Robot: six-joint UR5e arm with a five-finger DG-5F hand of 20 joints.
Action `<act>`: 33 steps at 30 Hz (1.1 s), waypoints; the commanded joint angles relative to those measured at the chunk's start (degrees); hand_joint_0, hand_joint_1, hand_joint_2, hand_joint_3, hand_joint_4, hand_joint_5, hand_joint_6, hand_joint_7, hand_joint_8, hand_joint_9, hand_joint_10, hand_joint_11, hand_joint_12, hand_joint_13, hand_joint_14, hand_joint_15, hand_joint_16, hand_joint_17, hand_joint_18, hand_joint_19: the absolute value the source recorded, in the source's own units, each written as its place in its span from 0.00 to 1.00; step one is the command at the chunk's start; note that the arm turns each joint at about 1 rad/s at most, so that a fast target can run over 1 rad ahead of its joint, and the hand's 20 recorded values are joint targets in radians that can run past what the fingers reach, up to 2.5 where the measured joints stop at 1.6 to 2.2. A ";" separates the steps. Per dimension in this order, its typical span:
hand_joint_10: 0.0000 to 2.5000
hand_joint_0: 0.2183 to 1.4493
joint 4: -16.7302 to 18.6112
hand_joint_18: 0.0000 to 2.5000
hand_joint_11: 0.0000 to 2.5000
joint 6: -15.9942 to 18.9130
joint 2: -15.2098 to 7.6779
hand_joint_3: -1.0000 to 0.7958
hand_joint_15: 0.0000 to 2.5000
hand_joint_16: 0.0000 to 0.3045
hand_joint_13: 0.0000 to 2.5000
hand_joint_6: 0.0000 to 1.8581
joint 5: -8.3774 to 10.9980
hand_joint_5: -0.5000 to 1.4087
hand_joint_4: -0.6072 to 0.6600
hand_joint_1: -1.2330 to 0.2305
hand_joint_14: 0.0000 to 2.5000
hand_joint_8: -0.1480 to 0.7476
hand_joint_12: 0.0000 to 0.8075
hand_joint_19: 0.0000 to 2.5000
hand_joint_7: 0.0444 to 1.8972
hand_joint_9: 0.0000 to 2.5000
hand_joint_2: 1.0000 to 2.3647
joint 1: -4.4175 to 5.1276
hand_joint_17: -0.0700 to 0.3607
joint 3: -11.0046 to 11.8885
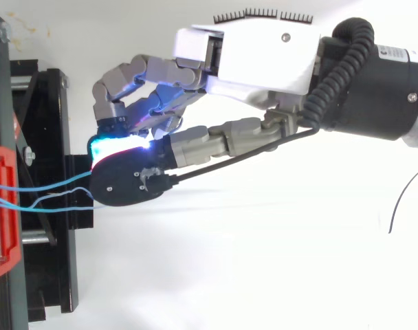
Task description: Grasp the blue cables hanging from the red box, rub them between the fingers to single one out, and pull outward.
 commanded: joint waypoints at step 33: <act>0.00 0.31 -0.62 0.23 0.21 0.00 0.54 0.53 0.16 0.13 0.27 0.41 -0.09 0.18 0.67 0.35 0.01 0.48 0.39 0.28 0.57 0.32 0.02 -0.09 0.37 0.04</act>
